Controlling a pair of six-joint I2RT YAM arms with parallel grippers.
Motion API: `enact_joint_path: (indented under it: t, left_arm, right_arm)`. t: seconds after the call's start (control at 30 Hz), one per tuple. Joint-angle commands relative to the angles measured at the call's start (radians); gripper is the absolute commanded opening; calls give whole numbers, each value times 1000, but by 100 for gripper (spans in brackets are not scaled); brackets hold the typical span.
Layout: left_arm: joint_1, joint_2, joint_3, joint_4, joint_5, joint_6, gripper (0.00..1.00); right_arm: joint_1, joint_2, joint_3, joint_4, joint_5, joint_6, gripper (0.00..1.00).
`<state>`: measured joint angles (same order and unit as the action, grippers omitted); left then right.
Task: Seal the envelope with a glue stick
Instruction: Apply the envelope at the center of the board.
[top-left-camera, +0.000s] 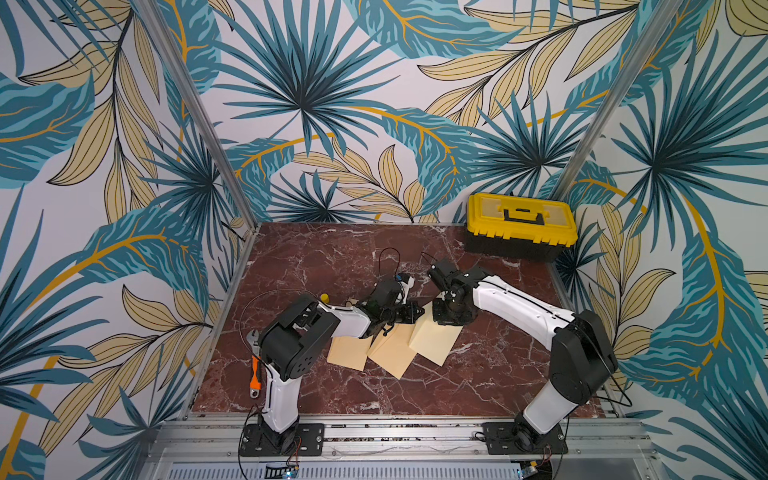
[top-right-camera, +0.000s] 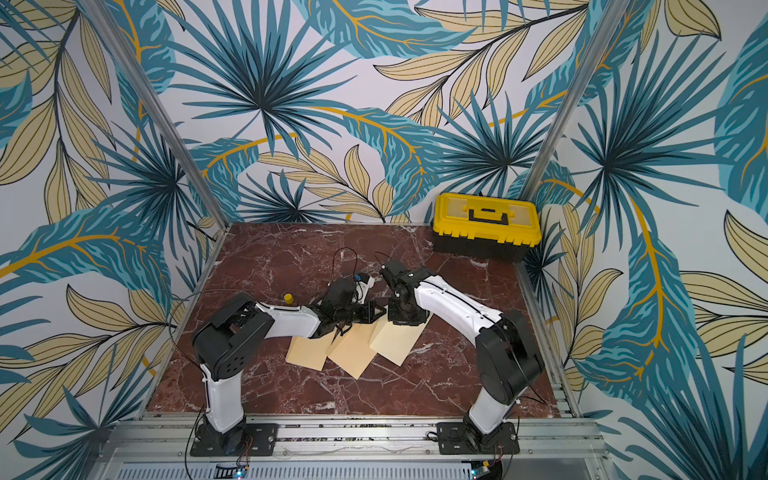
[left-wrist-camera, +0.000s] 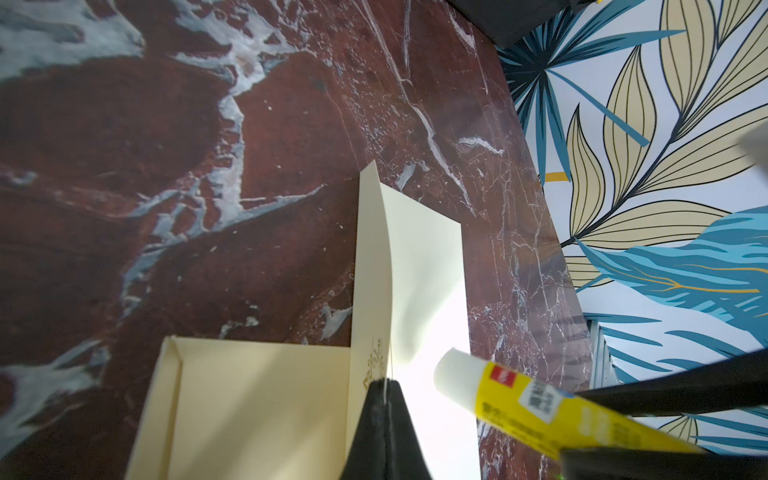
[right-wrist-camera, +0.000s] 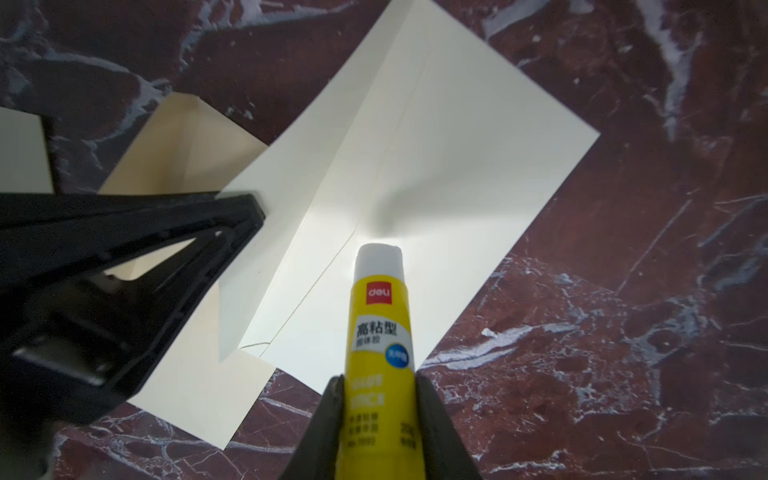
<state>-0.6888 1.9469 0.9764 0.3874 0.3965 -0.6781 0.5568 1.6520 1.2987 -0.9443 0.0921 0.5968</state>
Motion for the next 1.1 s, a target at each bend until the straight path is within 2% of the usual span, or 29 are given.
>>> enact_joint_path:
  t: [0.0, 0.03, 0.13, 0.2, 0.33, 0.5, 0.6, 0.73, 0.8, 1.07]
  left_arm:
    - [-16, -16, 23, -77, -36, 57, 7]
    - [-23, -21, 30, -93, -43, 70, 10]
    - [-48, -44, 52, -154, -75, 109, 31]
    - [-68, -63, 69, -200, -102, 141, 41]
    - [-99, -99, 113, -285, -145, 197, 50]
    - [-110, -143, 177, -384, -191, 257, 54]
    - [-110, -143, 233, -458, -220, 293, 49]
    - [-106, -100, 315, -558, -224, 319, 27]
    - [-104, -70, 344, -582, -204, 319, 19]
    - [-104, 51, 431, -620, -84, 306, 14]
  right_arm:
    - [-31, -72, 25, -45, 66, -4, 0]
    - [-41, -83, 24, -42, 65, -5, 0]
    - [-78, -121, 18, -39, 66, -12, 0]
    - [-106, -141, 17, -41, 60, -20, 0]
    - [-146, -178, 10, -48, 57, -37, 0]
    - [-180, -217, 1, -52, 51, -51, 0]
    - [-192, -237, -8, -51, 50, -58, 0]
    - [-202, -252, -15, -50, 47, -60, 0]
    - [-206, -261, -18, -51, 47, -58, 0]
    - [-215, -304, -25, -74, 58, -59, 0]
